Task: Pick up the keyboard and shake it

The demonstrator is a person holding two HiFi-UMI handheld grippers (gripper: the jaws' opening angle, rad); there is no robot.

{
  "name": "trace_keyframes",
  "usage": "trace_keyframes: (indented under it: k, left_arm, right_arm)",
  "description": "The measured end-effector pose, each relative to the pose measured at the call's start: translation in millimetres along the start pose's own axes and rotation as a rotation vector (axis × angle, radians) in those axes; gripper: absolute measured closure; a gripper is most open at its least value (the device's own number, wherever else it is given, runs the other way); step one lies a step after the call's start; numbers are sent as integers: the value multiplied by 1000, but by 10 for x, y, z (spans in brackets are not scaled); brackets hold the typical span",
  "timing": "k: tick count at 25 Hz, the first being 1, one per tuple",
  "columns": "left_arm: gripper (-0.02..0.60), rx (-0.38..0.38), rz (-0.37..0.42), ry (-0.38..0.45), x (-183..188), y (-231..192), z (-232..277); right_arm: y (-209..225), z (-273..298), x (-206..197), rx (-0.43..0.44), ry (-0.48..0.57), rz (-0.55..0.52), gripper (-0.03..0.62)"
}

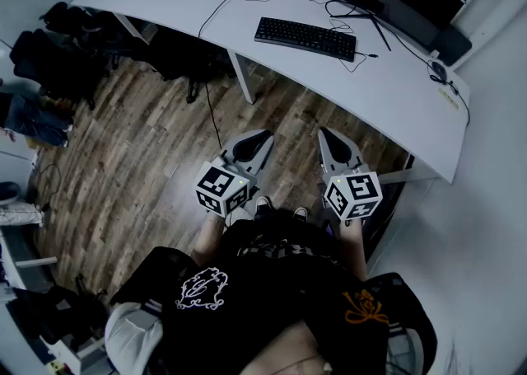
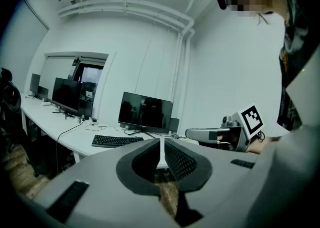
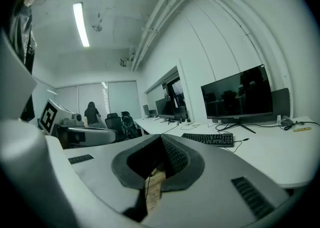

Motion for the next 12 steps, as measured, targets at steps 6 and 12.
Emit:
trace_keyframes:
  k: [6,12]
  left_arm:
    - [541,-21,15,-6,24,-43,91]
    - [541,-32,8,-6,16,-108,126]
  right_arm:
    - [25,84,26,-11,2,-15,580]
    - [-19,203,44,4,12,-9,580]
Point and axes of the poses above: the fingertips, and each gripper's own axes: z forward along the fingers, y to its right, x out of its top, the point moved 9 cm from there along -z, backward along the fingers, and after that the axes turned 4 degrees about y, right-handed, at the moved point
